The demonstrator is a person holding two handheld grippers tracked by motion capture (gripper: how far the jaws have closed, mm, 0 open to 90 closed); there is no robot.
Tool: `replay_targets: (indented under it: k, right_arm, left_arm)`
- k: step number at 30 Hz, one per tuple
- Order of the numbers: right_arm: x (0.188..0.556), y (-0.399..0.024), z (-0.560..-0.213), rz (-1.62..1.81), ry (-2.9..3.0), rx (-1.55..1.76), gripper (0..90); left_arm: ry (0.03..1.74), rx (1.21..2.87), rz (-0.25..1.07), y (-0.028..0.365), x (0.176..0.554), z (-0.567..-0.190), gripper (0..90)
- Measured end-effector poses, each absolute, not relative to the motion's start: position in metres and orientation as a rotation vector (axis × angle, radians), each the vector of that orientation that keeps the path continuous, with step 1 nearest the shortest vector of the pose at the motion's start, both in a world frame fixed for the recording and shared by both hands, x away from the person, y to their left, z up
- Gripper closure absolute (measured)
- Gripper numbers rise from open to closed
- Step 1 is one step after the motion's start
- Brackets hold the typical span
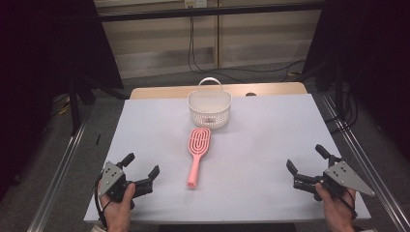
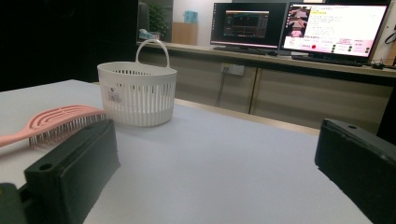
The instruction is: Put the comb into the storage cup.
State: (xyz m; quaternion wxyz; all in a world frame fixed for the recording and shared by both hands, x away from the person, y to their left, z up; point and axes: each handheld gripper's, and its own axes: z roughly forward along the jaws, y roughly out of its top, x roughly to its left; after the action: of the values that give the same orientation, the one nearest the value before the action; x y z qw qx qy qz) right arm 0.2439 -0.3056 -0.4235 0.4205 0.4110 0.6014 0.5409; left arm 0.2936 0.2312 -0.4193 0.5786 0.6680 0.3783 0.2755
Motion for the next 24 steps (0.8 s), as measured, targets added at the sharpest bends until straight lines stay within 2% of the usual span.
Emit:
replay_targets:
  k: [24]
  right_arm:
    - [0.245,-0.305,-0.425,1.378,1.518,1.037,0.0]
  left_arm:
    - [0.850,1.610,0.597,0.217,0.297,-0.416,4.4]
